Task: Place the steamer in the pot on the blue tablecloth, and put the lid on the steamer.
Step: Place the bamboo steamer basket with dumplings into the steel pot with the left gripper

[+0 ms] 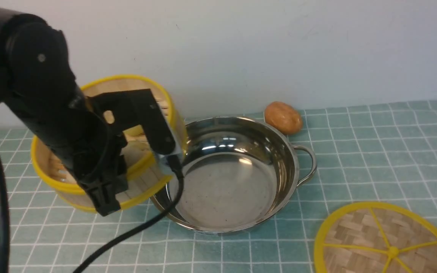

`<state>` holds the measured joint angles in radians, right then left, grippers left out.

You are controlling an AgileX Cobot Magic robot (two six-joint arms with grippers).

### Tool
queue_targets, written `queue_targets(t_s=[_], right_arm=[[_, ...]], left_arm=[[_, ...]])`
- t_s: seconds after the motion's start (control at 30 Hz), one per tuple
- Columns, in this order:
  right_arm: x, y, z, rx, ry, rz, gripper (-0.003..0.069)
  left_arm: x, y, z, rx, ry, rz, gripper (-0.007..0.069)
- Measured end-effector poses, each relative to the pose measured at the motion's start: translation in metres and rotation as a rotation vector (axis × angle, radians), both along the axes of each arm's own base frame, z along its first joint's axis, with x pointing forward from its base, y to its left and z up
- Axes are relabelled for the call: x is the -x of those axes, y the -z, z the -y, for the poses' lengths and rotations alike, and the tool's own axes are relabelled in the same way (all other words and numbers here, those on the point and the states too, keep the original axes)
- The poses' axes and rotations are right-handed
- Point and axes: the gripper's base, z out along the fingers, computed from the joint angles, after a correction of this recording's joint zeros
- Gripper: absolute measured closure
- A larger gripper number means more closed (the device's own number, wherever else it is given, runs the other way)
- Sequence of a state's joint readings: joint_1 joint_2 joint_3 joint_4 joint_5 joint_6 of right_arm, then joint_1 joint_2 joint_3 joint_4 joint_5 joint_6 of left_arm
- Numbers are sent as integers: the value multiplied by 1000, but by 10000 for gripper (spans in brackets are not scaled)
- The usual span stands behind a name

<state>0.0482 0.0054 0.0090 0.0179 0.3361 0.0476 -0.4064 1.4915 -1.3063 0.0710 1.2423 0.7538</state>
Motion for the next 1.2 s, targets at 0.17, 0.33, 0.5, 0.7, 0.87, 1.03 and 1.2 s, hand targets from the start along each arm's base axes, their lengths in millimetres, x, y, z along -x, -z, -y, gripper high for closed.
queue_targets(t_s=[0.17,0.33,0.5,0.7,0.87,1.03,1.2], right_arm=[[0,0,0,0,0,0,419],[0,0,0,0,0,0,419],[0,0,0,0,0,0,419],[0,0,0,0,0,0,419],[0,0,0,0,0,0,419],[0,0,0,0,0,0,419],[0,0,0,0,0,0,419]], left_arm=[[-4,7,38,-22,162,40,571],[-12,21,62,-24,222,48,571],[-22,36,78,10,225,24,571],[-31,46,91,71,226,36,571],[-37,57,96,67,231,22,571],[-40,69,98,52,231,-7,571],[-43,82,101,35,235,-37,571]])
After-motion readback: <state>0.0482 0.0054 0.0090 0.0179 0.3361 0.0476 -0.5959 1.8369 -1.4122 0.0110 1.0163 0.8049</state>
